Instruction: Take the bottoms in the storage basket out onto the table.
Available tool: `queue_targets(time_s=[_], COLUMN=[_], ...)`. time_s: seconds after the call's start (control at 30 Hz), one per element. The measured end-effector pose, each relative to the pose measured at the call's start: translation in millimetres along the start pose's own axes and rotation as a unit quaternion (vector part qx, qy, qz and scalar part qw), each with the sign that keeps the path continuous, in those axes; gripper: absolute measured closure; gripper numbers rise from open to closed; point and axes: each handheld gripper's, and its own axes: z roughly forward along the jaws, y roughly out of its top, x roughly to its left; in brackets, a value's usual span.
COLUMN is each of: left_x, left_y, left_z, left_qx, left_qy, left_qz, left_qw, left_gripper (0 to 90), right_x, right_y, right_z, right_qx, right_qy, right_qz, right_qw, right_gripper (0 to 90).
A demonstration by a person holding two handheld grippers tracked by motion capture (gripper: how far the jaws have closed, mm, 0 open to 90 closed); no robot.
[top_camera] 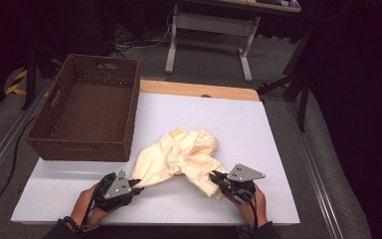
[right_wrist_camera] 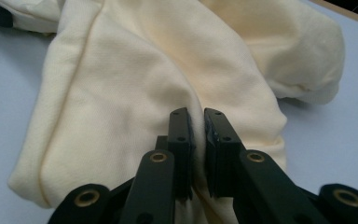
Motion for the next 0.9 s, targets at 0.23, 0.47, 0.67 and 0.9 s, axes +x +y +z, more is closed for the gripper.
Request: queue_targets(time_s=[0.23, 0.47, 0.67, 0.9], left_x=[-4.4, -6.9, -7.5, -6.8], left_y=[1.5, 4.5, 6.9, 7.4], left_z=[3.3, 7.8, 11.4, 12.4], left_qx=[0.014, 0.02, 0.026, 0.031], left_qy=[-0.011, -0.023, -0.035, -0.041], left_qz=[0.015, 0.026, 0.037, 0.036], left_qw=[0.9997, 0.9992, 0.9984, 0.998], left_gripper=[72.0, 72.1, 72.2, 72.1], right_x=[-0.5, 0.0, 0.1, 0.2], right_y=[-2.7, -5.4, -6.7, -7.2], right_z=[4.9, 6.8, 7.4, 6.9], right_qx=[0.018, 0.029, 0.033, 0.03], right_qy=[0.013, 0.015, 0.015, 0.016], right_qz=[0.0, 0.002, 0.001, 0.0], right_qw=[0.9997, 0.9995, 0.9994, 0.9994], right_gripper=[82.0, 82.1, 82.1, 80.6])
